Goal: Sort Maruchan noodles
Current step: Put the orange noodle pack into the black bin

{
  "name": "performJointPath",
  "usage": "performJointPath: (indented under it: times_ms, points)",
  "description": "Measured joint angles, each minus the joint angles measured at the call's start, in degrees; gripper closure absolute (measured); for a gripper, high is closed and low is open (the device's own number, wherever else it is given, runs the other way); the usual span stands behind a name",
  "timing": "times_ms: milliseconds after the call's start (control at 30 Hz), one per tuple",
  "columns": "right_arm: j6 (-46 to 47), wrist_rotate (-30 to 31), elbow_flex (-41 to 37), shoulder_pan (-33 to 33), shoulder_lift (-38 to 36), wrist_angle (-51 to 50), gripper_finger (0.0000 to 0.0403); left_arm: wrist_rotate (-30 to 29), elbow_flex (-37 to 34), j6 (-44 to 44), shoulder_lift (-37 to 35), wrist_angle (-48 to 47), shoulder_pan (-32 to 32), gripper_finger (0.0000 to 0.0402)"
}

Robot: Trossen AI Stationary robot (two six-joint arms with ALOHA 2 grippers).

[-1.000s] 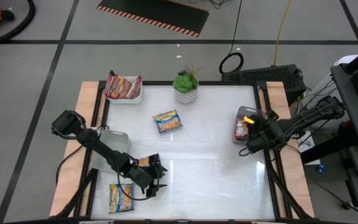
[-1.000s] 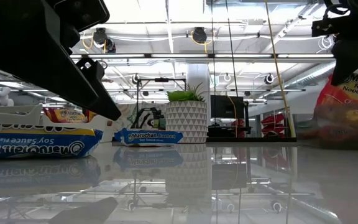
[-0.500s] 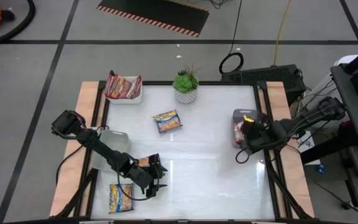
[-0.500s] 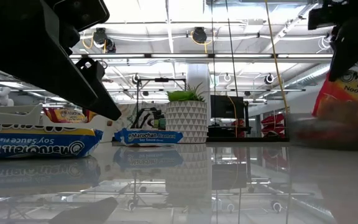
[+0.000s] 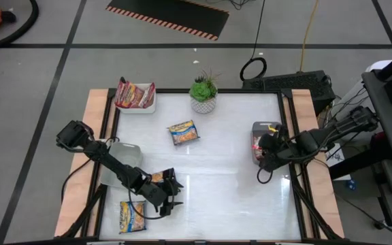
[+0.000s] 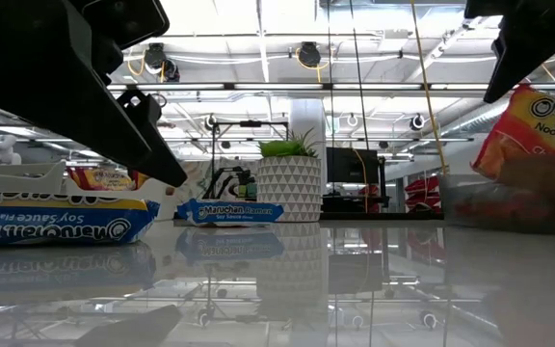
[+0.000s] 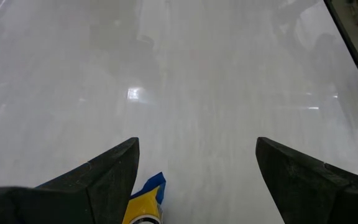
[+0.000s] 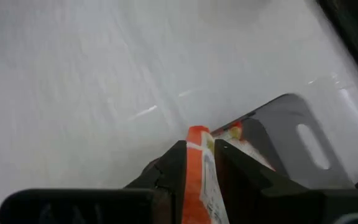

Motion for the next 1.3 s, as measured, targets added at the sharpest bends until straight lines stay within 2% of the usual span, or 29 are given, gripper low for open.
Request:
performJointPath:
  times_ms: [233, 433, 633, 767, 867, 967, 1067, 1300]
  points:
    - [0.0, 0.2, 0.0, 0.0, 0.0, -1.8, 0.0328, 0.0, 0.0, -0.6, 0.0, 0.0, 0.0, 0.0076]
    - [2.2, 5.6, 0.0, 0.0, 0.0, -4.8, 0.0328, 0.0, 0.0, -0.6, 0.0, 0.0, 0.0, 0.0076]
    - [1.1, 6.2, 0.0, 0.0, 0.0, 0.4, 0.0328, 0.0, 0.0, 0.5, 0.0, 0.0, 0.0, 0.0076]
    - [-1.4, 11.5, 0.0, 0.0, 0.0, 14.5, 0.0328, 0.0, 0.0, 1.3, 0.0, -0.9, 0.2, 0.0076]
    - [-11.2, 12.5, -0.3, -0.1, 0.1, 31.4, 0.0328, 0.0, 0.0, 0.5, 0.0, -2.8, 0.7, 0.0076]
    - [-23.0, 7.8, -1.7, -0.1, 1.7, 48.5, 0.0328, 0.0, 0.0, -1.4, 0.0, -5.2, 1.4, 0.0076]
    - [-29.5, 2.8, -2.7, 0.0, 4.6, 60.2, 0.0328, 0.0, 0.0, -3.1, 0.0, -7.7, 2.0, 0.0076]
    - [-36.2, -4.9, -3.0, -1.4, 12.3, 70.6, 0.0328, -0.2, 0.0, -3.7, -1.5, -13.2, 2.4, 0.0076]
